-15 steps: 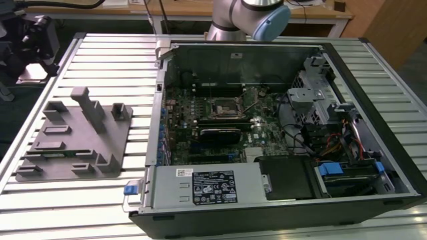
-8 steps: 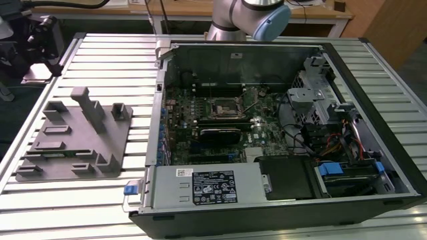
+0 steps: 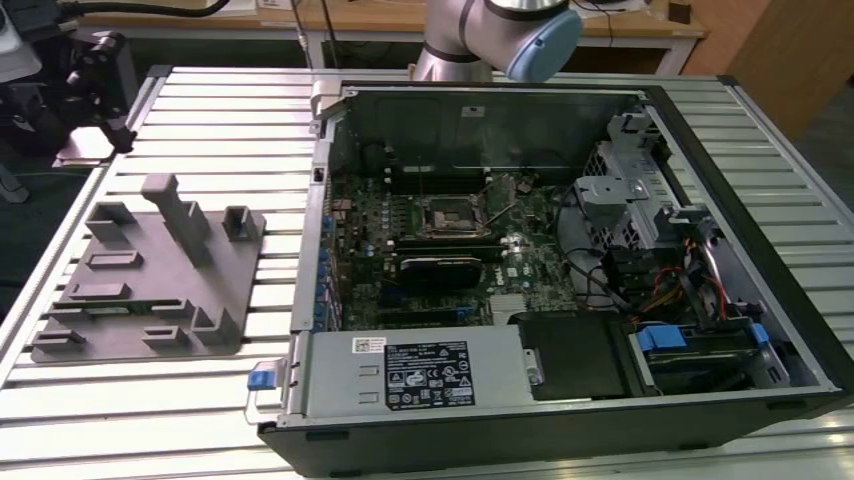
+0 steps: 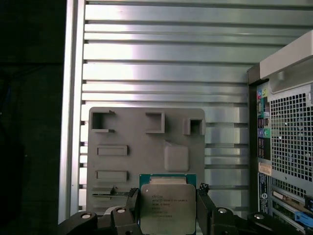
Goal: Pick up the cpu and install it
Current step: 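Pick up the cpu and move it towards the insertion slot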
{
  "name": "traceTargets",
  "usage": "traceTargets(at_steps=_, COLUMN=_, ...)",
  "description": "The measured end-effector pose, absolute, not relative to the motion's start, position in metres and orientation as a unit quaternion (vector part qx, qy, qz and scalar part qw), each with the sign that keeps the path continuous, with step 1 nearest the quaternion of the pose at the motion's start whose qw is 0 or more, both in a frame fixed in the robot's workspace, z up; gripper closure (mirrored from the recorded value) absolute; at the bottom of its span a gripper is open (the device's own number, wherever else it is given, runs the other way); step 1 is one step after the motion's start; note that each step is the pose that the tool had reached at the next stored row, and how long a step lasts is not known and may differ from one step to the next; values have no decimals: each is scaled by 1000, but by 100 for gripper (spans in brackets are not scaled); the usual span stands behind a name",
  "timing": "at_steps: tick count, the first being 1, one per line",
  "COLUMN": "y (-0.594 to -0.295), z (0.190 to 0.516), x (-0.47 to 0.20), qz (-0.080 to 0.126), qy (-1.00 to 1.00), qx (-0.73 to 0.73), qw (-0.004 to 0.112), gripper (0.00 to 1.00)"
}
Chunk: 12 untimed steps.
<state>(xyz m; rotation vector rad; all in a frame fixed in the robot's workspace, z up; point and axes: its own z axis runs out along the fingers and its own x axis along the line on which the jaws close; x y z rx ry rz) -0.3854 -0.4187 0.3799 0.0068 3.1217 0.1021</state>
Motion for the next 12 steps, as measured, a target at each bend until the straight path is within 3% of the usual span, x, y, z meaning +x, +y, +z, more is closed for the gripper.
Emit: traceTargets(at_steps=12, y=-419, z=380, x=-375, qz=33, qy=999, qx=2, qw=9, gripper=45)
